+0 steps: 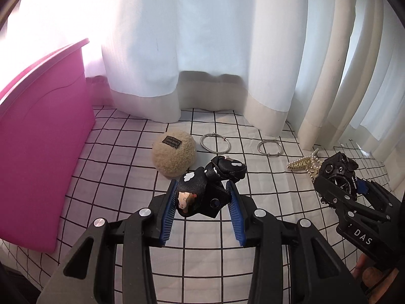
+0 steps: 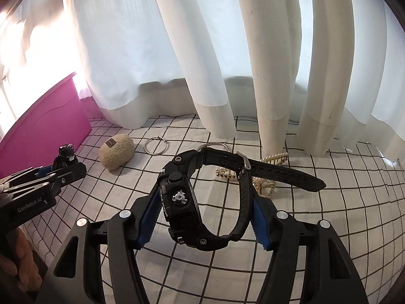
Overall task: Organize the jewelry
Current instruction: 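Carry the watch in the right tool and hair clip in the left tool over the tub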
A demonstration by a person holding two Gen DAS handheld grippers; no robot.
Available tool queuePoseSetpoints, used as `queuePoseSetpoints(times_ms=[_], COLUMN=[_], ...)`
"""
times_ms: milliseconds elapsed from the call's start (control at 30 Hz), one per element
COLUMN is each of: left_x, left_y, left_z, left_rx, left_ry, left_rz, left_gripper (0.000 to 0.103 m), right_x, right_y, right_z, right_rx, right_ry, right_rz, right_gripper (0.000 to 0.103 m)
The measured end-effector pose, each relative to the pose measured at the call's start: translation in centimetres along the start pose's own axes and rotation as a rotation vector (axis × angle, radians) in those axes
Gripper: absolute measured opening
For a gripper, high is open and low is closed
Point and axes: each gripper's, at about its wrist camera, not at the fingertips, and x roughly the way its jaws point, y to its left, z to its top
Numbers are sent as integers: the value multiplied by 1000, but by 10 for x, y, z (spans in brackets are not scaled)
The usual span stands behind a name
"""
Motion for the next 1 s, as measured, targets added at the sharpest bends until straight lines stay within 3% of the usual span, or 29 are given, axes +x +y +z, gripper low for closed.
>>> queuePoseSetpoints(times_ms=[300,600,800,1000], left_x=[-84,-165,-196,-192], left_y=[35,121,194,262], left_z=[40,66,70,63], left_rx=[-86,-214,-300,-387], left_ry=[-119,-256,-289,-253], left_rz=[61,236,382,441], left_gripper=[38,38,38,38], right_x=[-48,-70,-63,-37], right_y=[54,149,233,306], right_z=[68,136,168,182], right_rx=[-126,-259,-346,-417], right_ry=[-94,-178,-175,-103], right_rz=[112,322,470,559], right_gripper=[61,61,61,61])
